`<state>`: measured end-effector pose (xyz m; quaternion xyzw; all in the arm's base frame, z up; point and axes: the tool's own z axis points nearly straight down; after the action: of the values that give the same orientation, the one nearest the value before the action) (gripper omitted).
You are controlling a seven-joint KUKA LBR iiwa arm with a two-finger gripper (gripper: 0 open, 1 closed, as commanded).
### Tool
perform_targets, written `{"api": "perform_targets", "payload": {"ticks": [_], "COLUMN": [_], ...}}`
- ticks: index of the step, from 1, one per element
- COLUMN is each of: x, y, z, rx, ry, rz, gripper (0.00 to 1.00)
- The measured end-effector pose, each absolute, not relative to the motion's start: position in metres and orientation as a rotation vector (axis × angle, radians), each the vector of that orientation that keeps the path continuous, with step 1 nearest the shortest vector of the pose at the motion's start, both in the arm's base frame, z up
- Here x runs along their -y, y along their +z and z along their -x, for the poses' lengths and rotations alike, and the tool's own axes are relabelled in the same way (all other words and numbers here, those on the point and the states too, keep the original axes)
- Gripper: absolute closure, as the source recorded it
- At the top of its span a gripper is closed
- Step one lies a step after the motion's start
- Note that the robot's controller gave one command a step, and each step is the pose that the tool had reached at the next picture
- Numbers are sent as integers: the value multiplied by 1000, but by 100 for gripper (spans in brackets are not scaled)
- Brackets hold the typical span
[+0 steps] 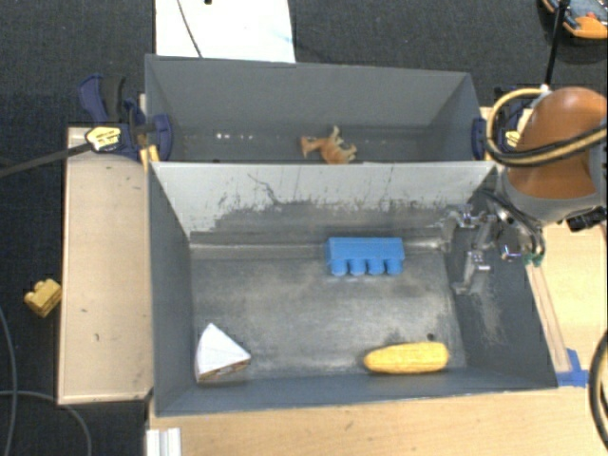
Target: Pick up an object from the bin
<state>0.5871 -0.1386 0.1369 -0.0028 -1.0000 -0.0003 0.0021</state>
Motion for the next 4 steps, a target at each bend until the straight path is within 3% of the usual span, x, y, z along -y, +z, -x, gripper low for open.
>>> {"api": "perform_targets", "payload": {"ticks": [1, 2, 4], "x": [138, 75, 91], "y": [142, 90, 77], "z": [-589, -525, -538], "rx": [3145, 3142, 3147], "ry": [1, -1, 0], "rz": [4, 7, -10], "gripper": [0, 0, 0]}}
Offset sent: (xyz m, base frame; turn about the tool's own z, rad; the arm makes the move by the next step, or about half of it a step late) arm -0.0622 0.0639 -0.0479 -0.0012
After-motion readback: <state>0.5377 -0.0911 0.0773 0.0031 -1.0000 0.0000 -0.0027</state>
